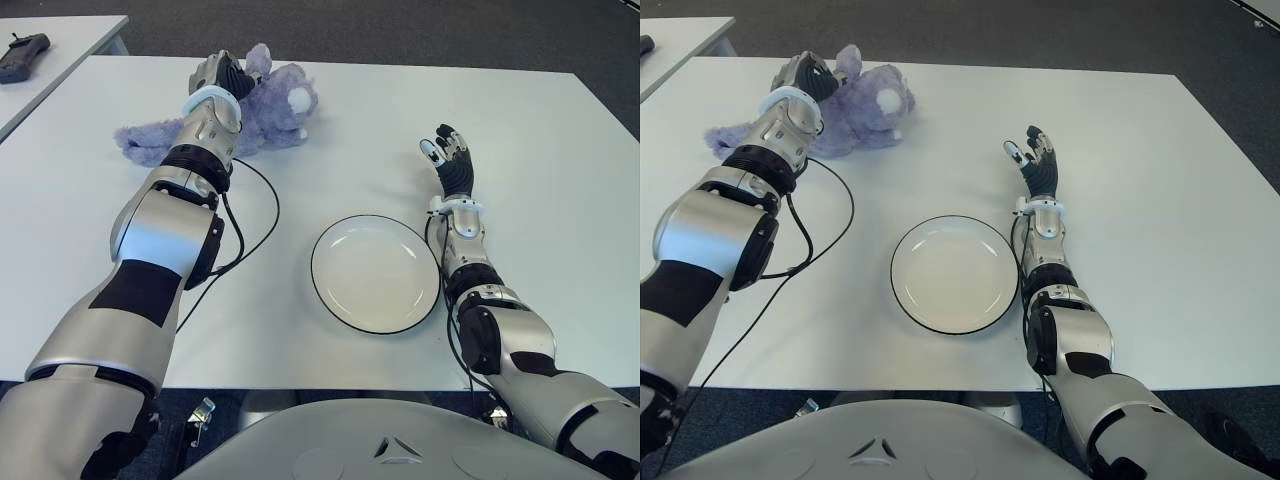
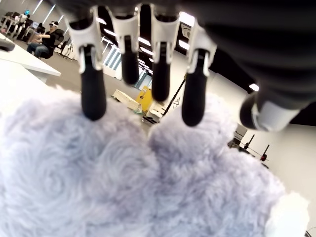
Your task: Put the doll into the plate.
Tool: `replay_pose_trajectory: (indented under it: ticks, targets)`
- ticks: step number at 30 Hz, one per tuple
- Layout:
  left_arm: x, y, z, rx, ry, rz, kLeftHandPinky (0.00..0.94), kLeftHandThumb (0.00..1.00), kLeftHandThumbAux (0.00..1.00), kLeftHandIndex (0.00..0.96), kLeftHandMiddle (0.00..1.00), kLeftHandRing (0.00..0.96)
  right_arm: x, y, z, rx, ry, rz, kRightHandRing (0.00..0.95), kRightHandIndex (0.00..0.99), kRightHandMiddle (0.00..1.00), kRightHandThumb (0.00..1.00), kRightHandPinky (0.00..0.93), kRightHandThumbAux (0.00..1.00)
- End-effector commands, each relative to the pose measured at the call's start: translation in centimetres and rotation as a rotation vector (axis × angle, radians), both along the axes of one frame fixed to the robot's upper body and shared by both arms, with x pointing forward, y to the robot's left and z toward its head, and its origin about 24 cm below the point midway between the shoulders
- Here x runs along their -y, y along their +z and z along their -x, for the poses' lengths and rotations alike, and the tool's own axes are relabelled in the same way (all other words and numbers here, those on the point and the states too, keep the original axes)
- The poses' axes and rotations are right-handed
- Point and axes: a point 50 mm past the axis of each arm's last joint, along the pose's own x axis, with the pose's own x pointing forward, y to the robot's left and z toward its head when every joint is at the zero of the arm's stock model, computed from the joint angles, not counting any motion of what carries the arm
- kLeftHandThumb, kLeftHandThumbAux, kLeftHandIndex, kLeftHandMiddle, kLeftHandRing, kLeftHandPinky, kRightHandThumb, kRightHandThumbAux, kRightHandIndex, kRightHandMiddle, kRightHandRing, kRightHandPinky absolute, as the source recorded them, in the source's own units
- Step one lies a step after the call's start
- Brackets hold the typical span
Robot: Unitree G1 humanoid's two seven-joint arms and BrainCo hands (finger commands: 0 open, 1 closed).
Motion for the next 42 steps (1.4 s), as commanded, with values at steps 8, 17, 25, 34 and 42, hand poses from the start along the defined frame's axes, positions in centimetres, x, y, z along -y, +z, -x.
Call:
replay_pose_trajectory:
  ticks: [8, 17, 25, 34, 42]
  targets:
    - [-1.8, -6.2, 2.0, -0.316, -0.009, -0.051, 0.620, 0.331, 0.454, 0.473, 0.404, 0.446, 0.2, -15.2, 14.0, -0.635, -0.126, -0.170, 0.060, 0.119, 0.119, 0.002, 0.000, 0.614]
    - [-2.3, -7.3, 2.6, -0.352, -0.012, -0.059, 0.638, 0.359, 0.468, 0.472, 0.412, 0.485, 0.2, -15.2, 14.0, -0.641, -0.122, -0.147, 0.055, 0.107, 0.112, 0.001, 0.000, 0.609]
    - [-2.4, -8.5, 3.2, -0.381, -0.024, -0.078, 0.647, 0.434, 0.522, 0.521, 0.421, 0.514, 0.3, -15.2, 14.0, -0.641, -0.121, -0.138, 0.056, 0.101, 0.109, 0.000, 0.000, 0.616]
    - [-1.8, -9.2, 3.4, -0.382, -0.047, -0.075, 0.638, 0.578, 0.625, 0.565, 0.541, 0.575, 0.3, -15.2, 14.0, -0.634, -0.121, -0.140, 0.054, 0.092, 0.103, 0.000, 0.000, 0.621]
    - [-1.5, -8.7, 3.1, -0.357, -0.071, -0.066, 0.558, 0.716, 0.696, 0.439, 0.578, 0.602, 0.4, -15.2, 14.1, -0.639, -0.117, -0.133, 0.054, 0.082, 0.098, 0.000, 0.000, 0.630]
